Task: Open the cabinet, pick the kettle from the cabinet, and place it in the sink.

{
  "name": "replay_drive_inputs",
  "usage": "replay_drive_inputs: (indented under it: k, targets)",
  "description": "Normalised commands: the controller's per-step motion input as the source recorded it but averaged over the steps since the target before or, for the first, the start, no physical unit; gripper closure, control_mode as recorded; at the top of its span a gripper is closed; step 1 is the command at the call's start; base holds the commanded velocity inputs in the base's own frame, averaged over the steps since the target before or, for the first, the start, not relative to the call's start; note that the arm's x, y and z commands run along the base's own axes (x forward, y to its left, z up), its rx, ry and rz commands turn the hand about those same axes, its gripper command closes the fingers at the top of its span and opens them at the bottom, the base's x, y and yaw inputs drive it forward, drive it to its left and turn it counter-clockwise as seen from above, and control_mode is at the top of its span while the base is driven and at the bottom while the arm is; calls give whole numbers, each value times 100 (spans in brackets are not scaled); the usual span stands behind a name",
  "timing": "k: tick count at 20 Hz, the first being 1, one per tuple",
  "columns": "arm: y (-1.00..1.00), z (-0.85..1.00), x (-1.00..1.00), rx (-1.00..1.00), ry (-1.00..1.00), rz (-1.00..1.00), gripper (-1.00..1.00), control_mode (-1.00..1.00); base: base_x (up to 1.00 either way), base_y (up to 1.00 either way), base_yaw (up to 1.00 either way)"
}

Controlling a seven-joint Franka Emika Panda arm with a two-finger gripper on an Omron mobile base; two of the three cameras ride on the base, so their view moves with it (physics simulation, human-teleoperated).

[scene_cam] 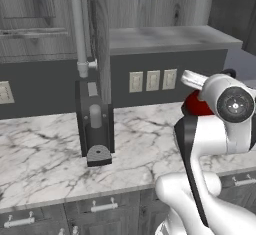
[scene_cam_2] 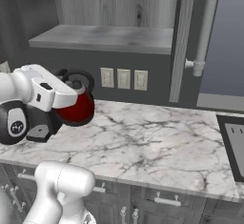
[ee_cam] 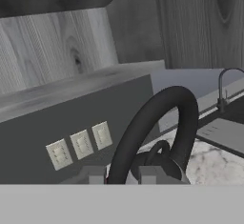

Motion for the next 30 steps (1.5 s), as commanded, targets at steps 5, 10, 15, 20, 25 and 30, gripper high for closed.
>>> replay_drive_inputs:
  k: [5, 10, 15, 20, 25, 30]
  targets:
    - [0, -42, 10, 0, 0, 1, 100, -100, 0, 0, 0]
    - [6, -37, 17, -4, 0, 0, 100, -100, 0, 0, 0]
    - [16, -31, 21, -10, 1, 0, 100, -100, 0, 0, 0]
    - [11, -34, 20, -7, 0, 0, 100, -100, 0, 0, 0]
    - [1, -33, 21, -1, -2, 0, 100, -100, 0, 0, 0]
    - [0, -25, 15, 0, -2, 1, 100, -100, 0, 0, 0]
